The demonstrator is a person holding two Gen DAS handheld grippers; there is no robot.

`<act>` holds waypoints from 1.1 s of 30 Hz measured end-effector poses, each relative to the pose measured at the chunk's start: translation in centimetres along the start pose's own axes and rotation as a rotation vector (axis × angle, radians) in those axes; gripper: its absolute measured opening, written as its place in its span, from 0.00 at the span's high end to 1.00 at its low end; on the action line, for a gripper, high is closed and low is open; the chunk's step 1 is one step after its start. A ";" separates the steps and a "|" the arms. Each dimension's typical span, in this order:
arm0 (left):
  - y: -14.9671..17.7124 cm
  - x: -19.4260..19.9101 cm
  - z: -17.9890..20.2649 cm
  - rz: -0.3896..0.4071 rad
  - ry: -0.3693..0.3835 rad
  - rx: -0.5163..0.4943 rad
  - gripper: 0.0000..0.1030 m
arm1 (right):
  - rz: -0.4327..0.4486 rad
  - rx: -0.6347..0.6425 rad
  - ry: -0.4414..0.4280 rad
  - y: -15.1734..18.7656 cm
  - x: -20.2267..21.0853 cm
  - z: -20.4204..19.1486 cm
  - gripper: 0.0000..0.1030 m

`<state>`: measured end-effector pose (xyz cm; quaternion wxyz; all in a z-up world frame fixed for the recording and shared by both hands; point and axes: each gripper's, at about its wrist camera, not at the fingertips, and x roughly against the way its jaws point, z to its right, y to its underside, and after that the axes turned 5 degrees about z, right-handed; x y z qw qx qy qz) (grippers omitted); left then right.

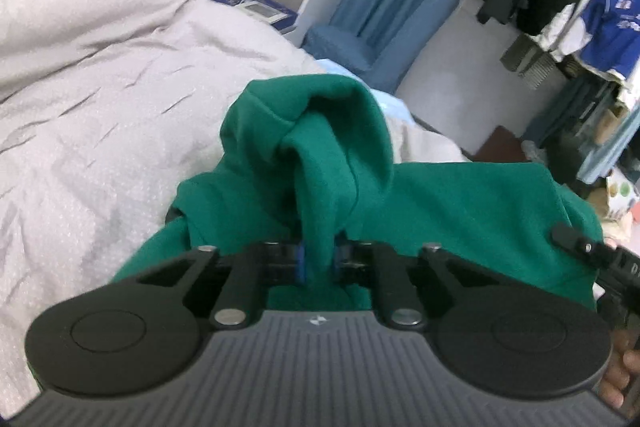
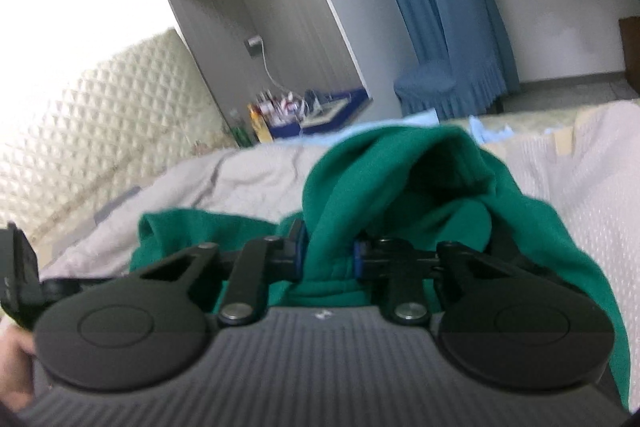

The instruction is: Fold large clothes

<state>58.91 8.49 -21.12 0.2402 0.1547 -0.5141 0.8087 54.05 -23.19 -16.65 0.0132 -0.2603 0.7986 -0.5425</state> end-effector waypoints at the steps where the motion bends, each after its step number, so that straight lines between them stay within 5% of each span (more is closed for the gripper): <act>1: -0.3 0.4 -0.1 0.016 0.013 0.002 0.91 | 0.019 -0.003 -0.010 -0.1 0.2 0.1 0.76; 7: -2.7 2.7 -1.1 0.113 0.045 0.044 0.92 | 0.050 0.005 -0.020 -0.8 0.0 -0.1 0.77; 12: -3.1 0.0 -0.8 0.094 -0.028 -0.065 0.92 | -0.021 0.060 0.056 -0.1 -2.9 0.5 0.82; 23: -0.9 -4.7 -3.5 -0.005 -0.071 -0.047 0.91 | -0.147 0.034 0.103 2.7 -5.9 2.8 0.83; 27: -0.7 -2.6 -3.2 0.008 -0.039 -0.054 0.82 | -0.135 0.039 0.100 2.2 -4.7 2.0 0.80; 30: 0.1 0.5 -2.6 0.031 -0.044 -0.068 0.62 | -0.144 0.062 0.104 1.8 -2.8 0.8 0.77; 33: 0.8 4.0 -1.8 0.034 -0.025 -0.069 0.57 | -0.137 0.090 0.126 1.6 0.1 0.0 0.62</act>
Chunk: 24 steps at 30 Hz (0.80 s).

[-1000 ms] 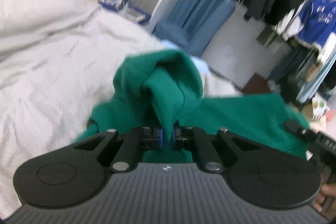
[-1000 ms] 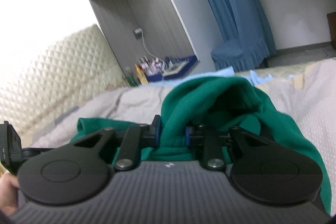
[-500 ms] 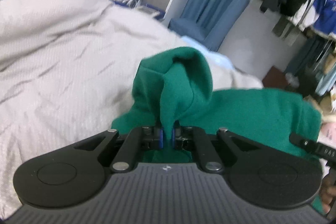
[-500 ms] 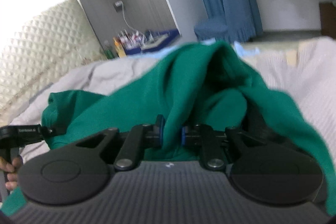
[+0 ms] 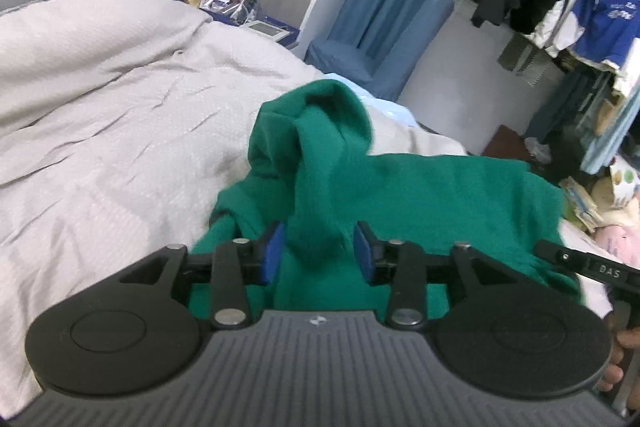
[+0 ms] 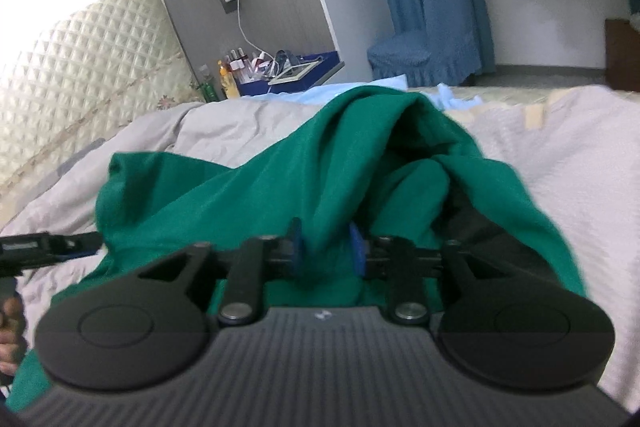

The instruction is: Fold large clothes

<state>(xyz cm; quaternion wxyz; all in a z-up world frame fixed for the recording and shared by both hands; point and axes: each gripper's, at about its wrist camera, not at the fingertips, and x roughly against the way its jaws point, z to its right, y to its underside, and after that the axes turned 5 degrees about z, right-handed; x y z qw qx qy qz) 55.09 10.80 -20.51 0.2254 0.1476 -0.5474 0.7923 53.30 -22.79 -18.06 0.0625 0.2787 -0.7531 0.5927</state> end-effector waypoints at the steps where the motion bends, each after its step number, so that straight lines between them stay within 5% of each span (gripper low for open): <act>1: 0.2 1.3 0.3 0.005 -0.004 -0.010 0.57 | 0.001 0.007 0.010 0.1 0.9 -0.2 0.51; 11: 4.8 12.1 2.6 0.016 -0.016 -0.008 0.56 | -0.006 0.004 0.069 2.0 11.8 -0.9 0.52; 21: 8.9 19.4 2.7 -0.029 -0.062 0.063 0.56 | -0.171 -0.142 0.211 4.6 16.8 1.4 0.52; 24: 9.1 20.1 1.5 -0.031 -0.102 0.142 0.53 | -0.189 -0.240 0.229 4.8 16.6 2.9 0.38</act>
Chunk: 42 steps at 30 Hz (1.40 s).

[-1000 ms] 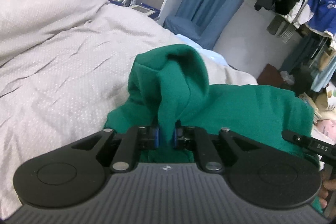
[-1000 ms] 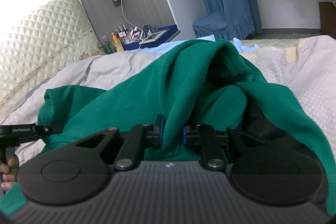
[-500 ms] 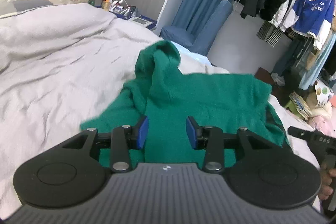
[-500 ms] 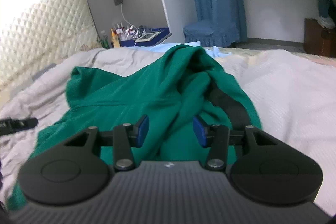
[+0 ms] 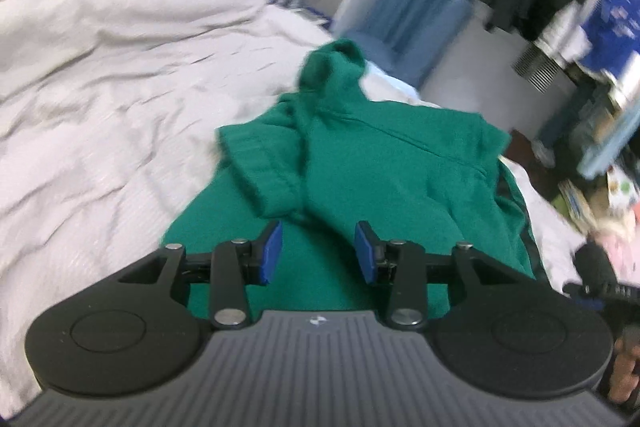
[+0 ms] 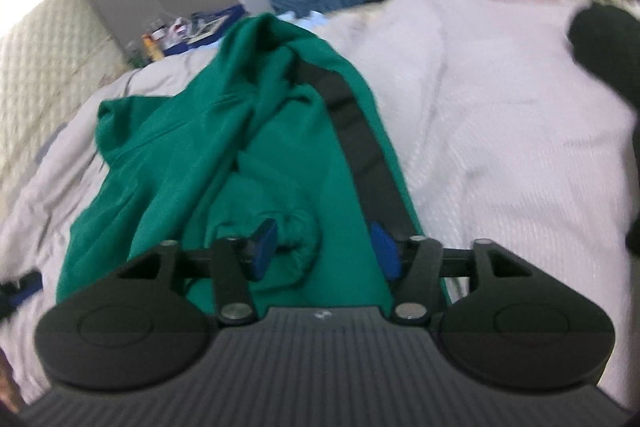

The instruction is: Fold large clothes

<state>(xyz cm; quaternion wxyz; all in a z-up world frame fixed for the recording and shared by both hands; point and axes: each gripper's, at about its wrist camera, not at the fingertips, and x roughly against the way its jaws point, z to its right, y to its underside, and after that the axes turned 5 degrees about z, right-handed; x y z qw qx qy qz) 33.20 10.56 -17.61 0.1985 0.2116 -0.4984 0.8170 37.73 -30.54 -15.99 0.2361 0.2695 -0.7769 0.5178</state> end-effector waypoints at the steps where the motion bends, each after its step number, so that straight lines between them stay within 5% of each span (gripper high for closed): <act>1: -0.1 0.0 -0.6 -0.012 -0.016 0.034 0.52 | -0.005 -0.027 0.005 0.2 -0.2 0.4 0.28; 2: -0.1 0.0 -1.2 -0.022 -0.022 0.067 0.52 | -0.013 -0.063 0.017 0.3 -0.4 1.1 0.21; 6: -0.1 -0.2 -3.1 -0.044 -0.070 0.145 0.39 | -0.066 -0.210 0.034 0.7 -1.3 3.7 0.20; 15: -0.1 -1.8 -6.4 -0.096 -0.108 0.330 0.37 | -0.145 -0.423 0.027 1.8 -3.4 7.0 0.19; 20: 0.2 -2.2 -7.6 -0.093 -0.123 0.406 0.36 | -0.195 -0.497 -0.085 2.5 -4.8 6.5 0.16; 24: 0.4 -2.0 -8.4 -0.091 -0.167 0.441 0.36 | -0.171 -0.556 -0.327 2.5 -3.9 5.7 0.16; 27: 0.5 -1.9 -8.8 -0.082 -0.207 0.465 0.36 | -0.165 -0.526 -0.432 2.3 -3.5 4.6 0.16; 30: 0.5 -2.2 -8.9 -0.087 -0.244 0.456 0.35 | -0.178 -0.522 -0.412 2.4 -3.9 4.1 0.17; 34: 0.7 -3.0 -8.7 -0.107 -0.365 0.412 0.34 | -0.202 -0.550 -0.282 2.8 -4.6 5.0 0.17; 37: 0.8 -3.4 -8.5 -0.145 -0.294 0.409 0.34 | -0.204 -0.587 -0.231 3.0 -4.9 5.7 0.17; 42: 1.2 -2.2 -7.5 -0.141 -0.037 0.445 0.31 | -0.210 -0.662 -0.226 3.9 -5.6 5.9 0.18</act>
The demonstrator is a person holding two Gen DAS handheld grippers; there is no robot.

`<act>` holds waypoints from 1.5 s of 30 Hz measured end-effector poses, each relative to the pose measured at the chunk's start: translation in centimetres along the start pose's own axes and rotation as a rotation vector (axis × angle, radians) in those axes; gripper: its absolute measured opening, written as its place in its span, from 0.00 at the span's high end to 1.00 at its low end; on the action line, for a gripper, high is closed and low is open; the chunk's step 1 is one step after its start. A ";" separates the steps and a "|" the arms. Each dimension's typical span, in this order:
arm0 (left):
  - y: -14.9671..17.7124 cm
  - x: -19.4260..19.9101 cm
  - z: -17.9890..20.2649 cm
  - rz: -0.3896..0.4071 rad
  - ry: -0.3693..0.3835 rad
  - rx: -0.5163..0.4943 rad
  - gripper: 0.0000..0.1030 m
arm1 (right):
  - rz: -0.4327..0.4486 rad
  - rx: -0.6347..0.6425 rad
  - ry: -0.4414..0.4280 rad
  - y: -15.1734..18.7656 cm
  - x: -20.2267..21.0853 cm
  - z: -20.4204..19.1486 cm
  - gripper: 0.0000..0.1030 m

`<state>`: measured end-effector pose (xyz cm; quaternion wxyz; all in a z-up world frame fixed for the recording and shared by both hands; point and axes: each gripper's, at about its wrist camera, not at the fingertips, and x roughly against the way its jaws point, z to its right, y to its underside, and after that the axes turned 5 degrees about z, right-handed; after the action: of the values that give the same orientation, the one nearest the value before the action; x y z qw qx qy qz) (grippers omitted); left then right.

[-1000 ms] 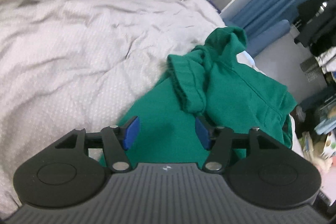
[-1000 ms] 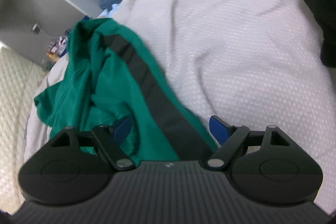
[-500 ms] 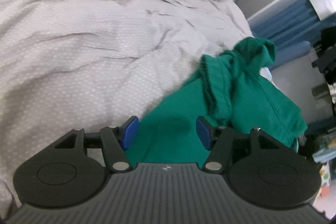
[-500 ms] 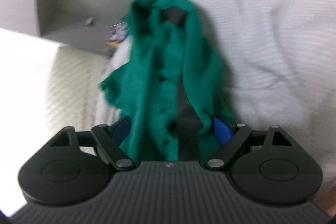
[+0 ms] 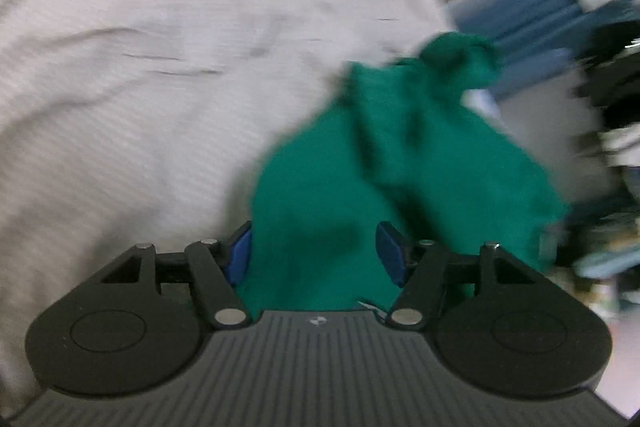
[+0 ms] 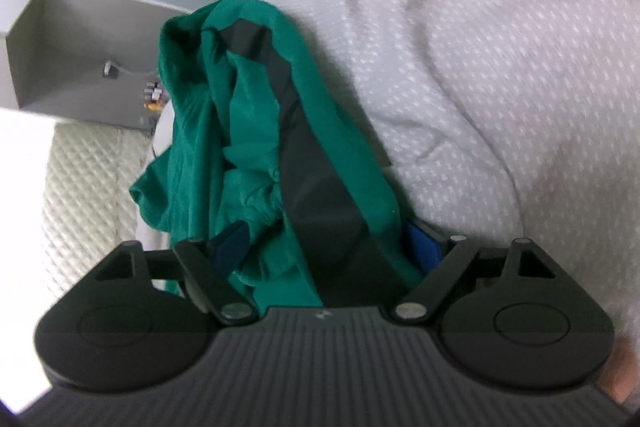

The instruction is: Fold large clothes

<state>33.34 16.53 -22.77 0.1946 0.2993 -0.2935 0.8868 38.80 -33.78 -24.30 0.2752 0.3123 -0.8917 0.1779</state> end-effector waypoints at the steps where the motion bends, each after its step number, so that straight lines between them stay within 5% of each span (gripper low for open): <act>1: 0.2 0.4 0.3 -0.004 0.050 -0.005 0.30 | 0.001 -0.014 -0.002 0.1 0.1 0.5 0.18; 4: 0.6 1.3 1.2 -0.003 0.104 -0.029 0.28 | 0.012 -0.048 0.003 0.0 0.4 1.0 0.19; 11: 1.9 -0.9 1.2 -0.093 -0.085 -0.038 0.26 | 0.081 0.025 0.132 0.6 1.7 1.0 0.20; 16: 1.8 -2.6 1.2 -0.145 -0.114 -0.048 0.27 | 0.090 0.073 0.179 1.4 1.5 0.8 0.19; 19: 1.6 -2.0 1.1 -0.133 -0.039 -0.033 0.28 | 0.048 0.097 0.152 1.6 0.9 0.3 0.17; 26: 2.4 1.3 2.0 -0.059 0.207 -0.061 0.28 | -0.021 0.122 -0.061 2.4 1.3 -0.9 0.17; 30: 2.6 0.4 1.4 -0.086 0.102 -0.027 0.23 | 0.002 0.147 -0.080 2.8 1.5 -1.2 0.17; 33: 2.5 -1.2 0.7 -0.135 -0.012 0.014 0.22 | -0.010 0.150 0.014 3.1 1.1 -0.4 0.18; 38: 2.5 -2.2 1.5 -0.171 -0.040 -0.037 0.20 | -0.026 0.194 0.159 3.6 0.0 -0.2 0.39; 39: 2.6 -2.3 1.7 -0.172 -0.036 -0.048 0.22 | -0.026 0.224 0.169 3.8 -0.1 -0.6 0.47; 40: 2.6 -2.3 1.8 -0.163 -0.038 -0.053 0.24 | -0.026 0.242 0.161 4.0 -0.1 -1.0 0.67; 41: 2.5 -2.1 2.0 -0.132 -0.045 -0.055 0.36 | -0.023 0.248 0.126 4.1 0.2 -1.2 0.73; 45: 1.9 -0.5 1.4 0.011 0.009 -0.001 0.84 | 0.052 0.260 -0.076 4.0 2.8 -2.7 0.80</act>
<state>33.29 14.13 -22.98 0.1912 0.2937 -0.2949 0.8889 35.39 -30.79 -21.01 0.1936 0.3286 -0.8787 0.2873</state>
